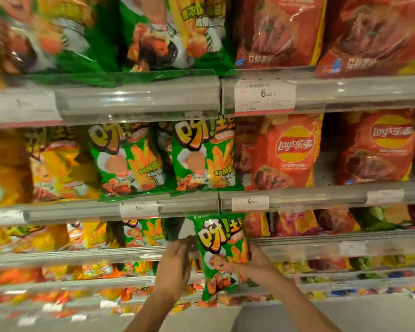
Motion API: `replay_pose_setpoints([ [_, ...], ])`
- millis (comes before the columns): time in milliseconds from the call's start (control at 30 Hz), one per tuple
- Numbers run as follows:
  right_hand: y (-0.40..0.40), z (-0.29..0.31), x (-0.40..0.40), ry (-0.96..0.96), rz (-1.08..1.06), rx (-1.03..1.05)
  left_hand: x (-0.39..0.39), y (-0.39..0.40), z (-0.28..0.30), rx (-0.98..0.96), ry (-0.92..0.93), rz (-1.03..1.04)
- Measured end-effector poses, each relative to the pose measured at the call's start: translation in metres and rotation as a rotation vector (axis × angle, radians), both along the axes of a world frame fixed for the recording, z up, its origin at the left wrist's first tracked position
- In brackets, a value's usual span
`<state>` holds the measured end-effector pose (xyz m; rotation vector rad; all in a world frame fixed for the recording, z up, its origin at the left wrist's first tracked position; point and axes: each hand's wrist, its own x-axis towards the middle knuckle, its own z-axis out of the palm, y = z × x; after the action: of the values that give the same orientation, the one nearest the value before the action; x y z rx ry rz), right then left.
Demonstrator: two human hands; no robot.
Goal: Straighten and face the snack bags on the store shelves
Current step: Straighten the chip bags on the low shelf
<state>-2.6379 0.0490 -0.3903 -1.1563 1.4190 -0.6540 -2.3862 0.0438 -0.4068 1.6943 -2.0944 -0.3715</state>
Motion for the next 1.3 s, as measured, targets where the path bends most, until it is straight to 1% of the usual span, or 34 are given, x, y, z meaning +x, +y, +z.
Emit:
replay_pose_setpoints([
  [100,-0.018,0.001,0.025,0.003,0.017,-0.005,0.030,0.011,-0.003,-0.026,-0.076,0.051],
  [200,-0.039,0.007,0.047,0.033,0.019,-0.018,0.051,0.013,-0.006,0.024,-0.168,0.102],
  [367,-0.069,0.013,0.075,0.057,-0.082,-0.059,0.067,0.008,-0.012,0.110,-0.321,0.096],
  [500,-0.084,0.013,0.085,0.128,-0.162,-0.106,0.067,0.006,-0.019,0.163,-0.404,0.105],
  [600,-0.090,0.004,0.094,0.070,-0.209,-0.097,0.068,0.005,-0.022,0.188,-0.401,0.100],
  [667,-0.092,-0.002,0.099,0.050,-0.237,-0.125,0.069,0.004,-0.022,0.191,-0.386,0.088],
  [767,-0.095,-0.007,0.103,0.050,-0.217,-0.113,0.072,0.003,-0.021,0.192,-0.371,0.067],
  [967,-0.100,-0.010,0.104,0.204,-0.025,-0.057,0.069,0.002,-0.020,0.232,-0.369,0.055],
  [1067,-0.098,-0.008,0.104,0.282,0.015,-0.049,0.067,0.003,-0.018,0.232,-0.366,0.063],
  [1167,-0.093,-0.007,0.104,0.309,0.049,-0.063,0.066,0.003,-0.018,0.231,-0.353,0.067],
  [1233,-0.088,-0.007,0.102,0.397,0.086,-0.066,0.063,0.004,-0.018,0.220,-0.347,0.080],
  [1300,-0.078,-0.010,0.100,0.511,0.086,-0.112,0.057,0.006,-0.018,0.204,-0.345,0.116],
])
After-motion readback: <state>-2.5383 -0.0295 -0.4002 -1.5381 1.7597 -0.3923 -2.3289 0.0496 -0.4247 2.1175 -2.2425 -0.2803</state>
